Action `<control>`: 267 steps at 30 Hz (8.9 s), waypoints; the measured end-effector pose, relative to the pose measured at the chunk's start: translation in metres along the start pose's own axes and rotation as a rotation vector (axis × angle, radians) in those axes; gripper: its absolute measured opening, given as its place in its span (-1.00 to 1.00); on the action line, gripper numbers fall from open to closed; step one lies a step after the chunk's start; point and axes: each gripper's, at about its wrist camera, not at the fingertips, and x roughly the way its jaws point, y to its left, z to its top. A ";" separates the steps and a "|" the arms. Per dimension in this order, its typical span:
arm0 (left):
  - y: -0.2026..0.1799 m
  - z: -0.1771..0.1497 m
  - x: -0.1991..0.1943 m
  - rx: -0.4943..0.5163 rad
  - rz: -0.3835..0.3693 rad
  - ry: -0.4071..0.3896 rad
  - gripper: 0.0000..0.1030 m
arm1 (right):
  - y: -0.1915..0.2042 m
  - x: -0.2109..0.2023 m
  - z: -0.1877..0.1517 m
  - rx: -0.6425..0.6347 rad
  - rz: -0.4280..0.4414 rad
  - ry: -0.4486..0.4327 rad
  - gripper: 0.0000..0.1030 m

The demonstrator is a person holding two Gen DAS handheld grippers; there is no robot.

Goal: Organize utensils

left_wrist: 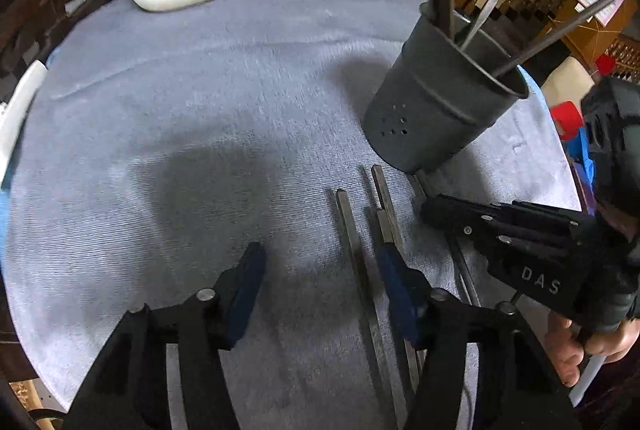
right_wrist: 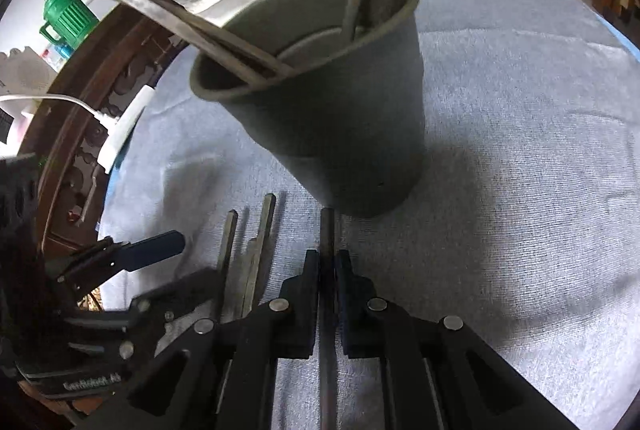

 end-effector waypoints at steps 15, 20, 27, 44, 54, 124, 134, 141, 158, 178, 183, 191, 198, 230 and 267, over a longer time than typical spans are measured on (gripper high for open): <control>-0.008 0.009 0.006 -0.017 0.068 0.008 0.06 | -0.048 -0.039 -0.032 0.099 -0.011 -0.086 -0.81; -0.023 0.012 0.014 0.016 0.113 0.004 0.06 | -0.063 -0.049 -0.043 0.144 0.026 -0.134 -0.80; -0.031 0.005 0.015 0.066 0.156 0.020 -0.27 | -0.072 -0.061 -0.051 0.144 0.033 -0.102 -0.80; 0.003 0.006 -0.002 -0.008 0.120 0.025 -0.22 | -0.083 -0.069 -0.054 0.196 0.062 -0.068 -0.78; 0.003 0.008 0.010 -0.014 0.145 0.049 -0.20 | -0.067 -0.060 -0.051 0.156 -0.010 -0.001 -0.78; -0.078 -0.025 0.020 0.147 0.379 -0.089 -0.35 | -0.036 -0.039 -0.058 0.030 -0.124 -0.014 -0.81; -0.083 -0.031 0.020 0.191 0.412 -0.108 -0.35 | -0.037 -0.039 -0.056 0.036 -0.123 -0.005 -0.81; -0.090 -0.034 0.022 0.222 0.406 -0.114 -0.65 | -0.035 -0.039 -0.057 0.012 -0.136 -0.019 -0.81; -0.101 -0.039 0.023 0.267 0.417 -0.119 -0.83 | -0.031 -0.040 -0.058 -0.023 -0.151 -0.023 -0.79; -0.051 -0.022 0.009 0.046 0.140 -0.106 -0.88 | -0.039 -0.038 -0.051 0.016 -0.116 0.010 -0.84; -0.040 -0.021 -0.003 0.005 0.097 -0.138 -0.89 | -0.040 -0.039 -0.049 0.047 -0.056 -0.005 -0.86; -0.040 -0.012 -0.035 -0.008 0.071 -0.214 -0.89 | -0.030 -0.058 -0.044 0.026 -0.003 -0.091 -0.86; -0.041 -0.013 -0.035 0.026 0.123 -0.148 -0.89 | -0.030 -0.058 -0.042 0.025 -0.011 -0.088 -0.86; -0.019 -0.004 -0.018 -0.049 0.062 -0.041 -0.88 | -0.028 -0.063 -0.042 0.020 0.026 -0.144 -0.86; -0.005 0.021 0.008 -0.125 0.031 0.129 -0.44 | -0.021 -0.085 -0.042 0.009 0.127 -0.254 -0.86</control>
